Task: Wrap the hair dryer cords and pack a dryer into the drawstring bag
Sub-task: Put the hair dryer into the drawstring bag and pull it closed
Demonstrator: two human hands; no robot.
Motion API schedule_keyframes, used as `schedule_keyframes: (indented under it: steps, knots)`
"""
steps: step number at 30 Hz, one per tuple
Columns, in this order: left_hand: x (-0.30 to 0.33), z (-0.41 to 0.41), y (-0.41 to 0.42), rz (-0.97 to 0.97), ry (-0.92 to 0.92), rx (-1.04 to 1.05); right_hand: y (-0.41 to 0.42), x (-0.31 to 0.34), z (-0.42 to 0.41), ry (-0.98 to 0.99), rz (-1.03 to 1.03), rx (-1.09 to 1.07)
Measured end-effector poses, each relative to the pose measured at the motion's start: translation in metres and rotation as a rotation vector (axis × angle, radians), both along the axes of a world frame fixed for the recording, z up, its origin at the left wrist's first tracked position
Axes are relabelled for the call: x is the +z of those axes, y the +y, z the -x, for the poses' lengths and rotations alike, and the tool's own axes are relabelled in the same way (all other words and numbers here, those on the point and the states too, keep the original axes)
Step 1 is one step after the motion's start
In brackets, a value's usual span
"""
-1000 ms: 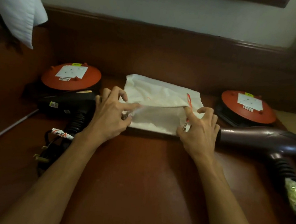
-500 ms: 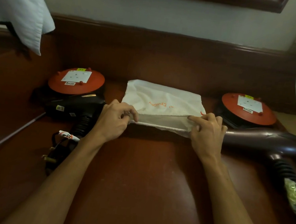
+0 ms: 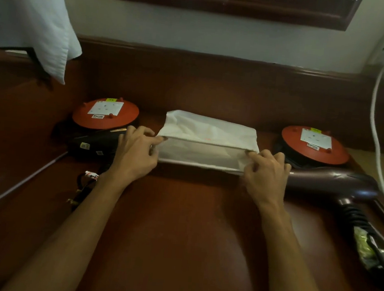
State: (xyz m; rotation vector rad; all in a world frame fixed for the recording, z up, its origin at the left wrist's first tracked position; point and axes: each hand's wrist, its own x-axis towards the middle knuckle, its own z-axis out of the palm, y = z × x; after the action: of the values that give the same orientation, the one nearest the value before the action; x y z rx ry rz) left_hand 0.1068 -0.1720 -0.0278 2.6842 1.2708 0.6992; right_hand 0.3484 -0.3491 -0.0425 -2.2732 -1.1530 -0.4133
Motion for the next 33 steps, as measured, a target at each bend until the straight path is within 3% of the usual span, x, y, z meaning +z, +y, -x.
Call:
schedule_keyframes:
  steps: [2, 6, 10, 15, 19, 25, 33]
  knots:
    - [0.002, 0.002, 0.0, -0.066, -0.125, 0.011, -0.002, 0.001, 0.0, 0.014, -0.033, -0.026]
    - [0.005, 0.009, -0.003, -0.043, -0.191, 0.051, -0.007, 0.001, 0.01, 0.076, -0.016, -0.03]
    - [0.008, 0.02, -0.007, -0.074, -0.101, 0.074, -0.014, 0.001, 0.022, 0.115, -0.072, -0.093]
    - [0.014, 0.034, -0.012, -0.101, 0.048, 0.092, -0.022, -0.001, 0.022, 0.019, -0.151, -0.152]
    - [0.015, 0.049, -0.014, -0.171, 0.174, 0.081, -0.036, -0.007, 0.02, -0.08, 0.019, -0.058]
    - [0.021, 0.063, -0.018, -0.249, 0.165, 0.079, -0.061, -0.011, 0.035, -0.321, 0.431, 0.098]
    - [0.017, 0.063, -0.033, -0.181, 0.128, 0.05, -0.083, -0.01, 0.036, 0.006, 0.259, 0.362]
